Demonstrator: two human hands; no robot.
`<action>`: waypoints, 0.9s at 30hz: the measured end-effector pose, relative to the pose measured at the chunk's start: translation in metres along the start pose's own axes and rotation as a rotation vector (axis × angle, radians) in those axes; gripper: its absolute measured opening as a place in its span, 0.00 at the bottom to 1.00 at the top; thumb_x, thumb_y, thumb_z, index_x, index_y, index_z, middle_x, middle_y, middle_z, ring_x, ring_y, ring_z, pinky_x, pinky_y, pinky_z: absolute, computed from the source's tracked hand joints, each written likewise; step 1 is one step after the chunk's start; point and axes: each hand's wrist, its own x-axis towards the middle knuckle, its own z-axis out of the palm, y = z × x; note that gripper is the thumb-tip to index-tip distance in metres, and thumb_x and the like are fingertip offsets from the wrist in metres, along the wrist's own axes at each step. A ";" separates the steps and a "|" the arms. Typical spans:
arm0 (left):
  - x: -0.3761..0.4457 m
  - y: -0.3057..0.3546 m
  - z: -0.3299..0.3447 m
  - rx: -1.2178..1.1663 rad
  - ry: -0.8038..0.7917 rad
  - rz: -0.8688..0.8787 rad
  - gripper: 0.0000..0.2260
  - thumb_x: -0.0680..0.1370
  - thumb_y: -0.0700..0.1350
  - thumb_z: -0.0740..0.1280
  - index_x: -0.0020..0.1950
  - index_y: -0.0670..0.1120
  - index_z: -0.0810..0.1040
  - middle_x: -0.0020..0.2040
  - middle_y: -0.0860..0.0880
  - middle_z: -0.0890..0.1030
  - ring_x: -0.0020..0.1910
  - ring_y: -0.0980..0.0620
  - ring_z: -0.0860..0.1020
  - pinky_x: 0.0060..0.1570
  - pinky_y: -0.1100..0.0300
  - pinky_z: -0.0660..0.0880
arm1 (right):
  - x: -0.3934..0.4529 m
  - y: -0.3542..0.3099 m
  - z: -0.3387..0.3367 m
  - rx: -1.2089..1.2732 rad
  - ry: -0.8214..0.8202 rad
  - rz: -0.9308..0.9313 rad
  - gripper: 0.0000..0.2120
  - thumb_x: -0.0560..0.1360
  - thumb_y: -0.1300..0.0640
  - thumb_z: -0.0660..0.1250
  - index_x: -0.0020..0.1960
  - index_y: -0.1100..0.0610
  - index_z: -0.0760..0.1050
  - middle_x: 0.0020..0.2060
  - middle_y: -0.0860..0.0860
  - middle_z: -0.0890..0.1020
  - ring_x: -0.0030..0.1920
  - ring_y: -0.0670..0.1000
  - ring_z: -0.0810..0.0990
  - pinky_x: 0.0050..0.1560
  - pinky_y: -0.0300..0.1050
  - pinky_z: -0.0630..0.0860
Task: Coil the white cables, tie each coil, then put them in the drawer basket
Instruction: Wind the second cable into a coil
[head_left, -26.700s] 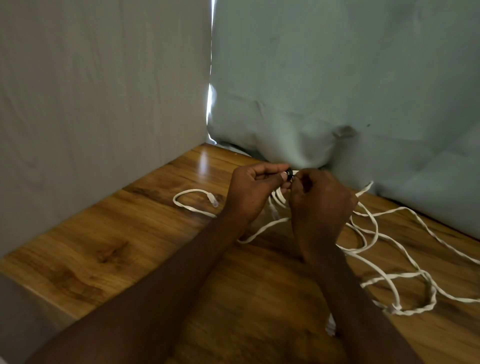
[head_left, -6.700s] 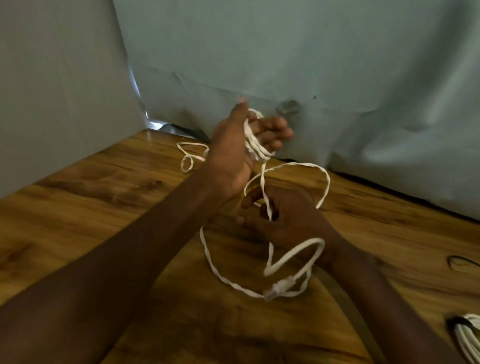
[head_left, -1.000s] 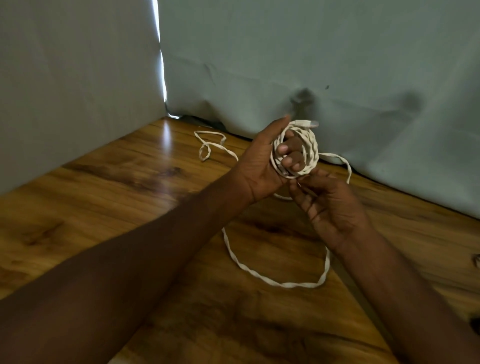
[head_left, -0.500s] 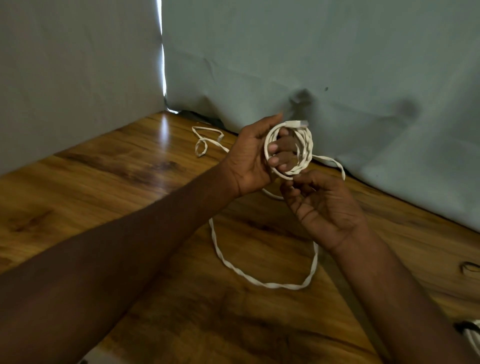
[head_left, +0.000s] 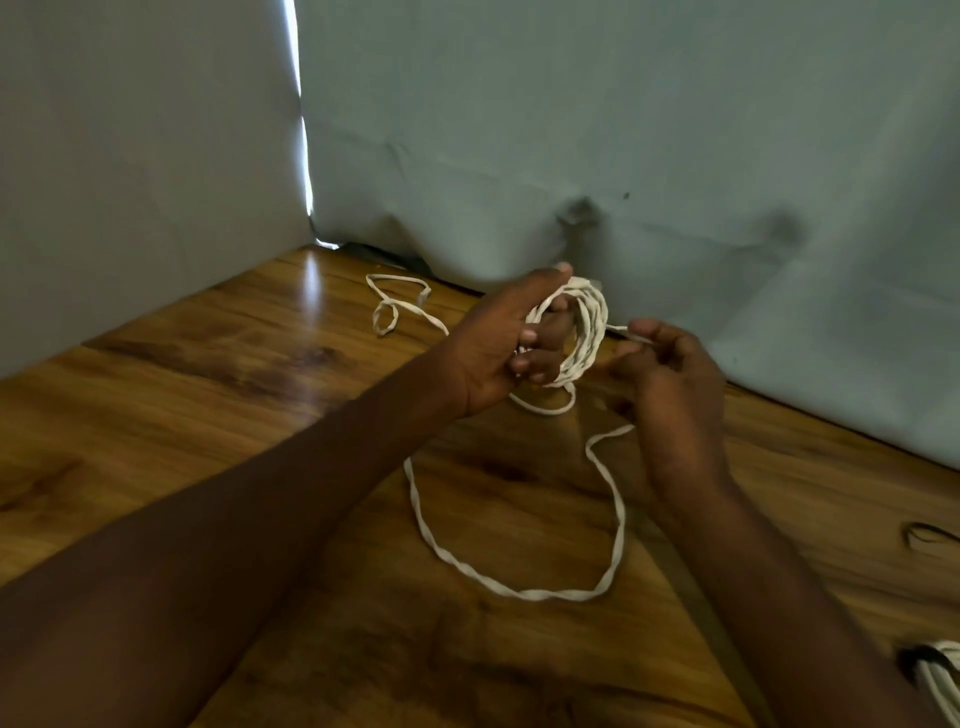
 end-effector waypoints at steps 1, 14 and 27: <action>-0.001 0.000 0.001 0.055 -0.026 -0.002 0.18 0.87 0.54 0.55 0.40 0.47 0.67 0.22 0.53 0.61 0.17 0.55 0.56 0.23 0.61 0.58 | 0.002 -0.004 -0.003 -0.047 0.033 -0.105 0.12 0.80 0.60 0.68 0.62 0.51 0.80 0.56 0.50 0.84 0.55 0.50 0.83 0.53 0.50 0.80; -0.009 -0.001 0.004 0.142 -0.304 -0.150 0.15 0.84 0.49 0.53 0.42 0.42 0.70 0.24 0.50 0.63 0.20 0.51 0.53 0.27 0.54 0.54 | 0.005 -0.011 -0.014 -0.096 -0.146 -0.245 0.13 0.83 0.54 0.67 0.47 0.60 0.85 0.38 0.58 0.87 0.41 0.61 0.87 0.44 0.59 0.85; -0.009 0.004 -0.007 0.007 -0.198 -0.111 0.15 0.84 0.50 0.55 0.41 0.44 0.69 0.23 0.53 0.61 0.17 0.57 0.57 0.22 0.63 0.58 | 0.010 -0.012 -0.018 0.012 -0.390 -0.082 0.20 0.87 0.49 0.55 0.63 0.60 0.80 0.54 0.58 0.87 0.50 0.54 0.86 0.48 0.48 0.83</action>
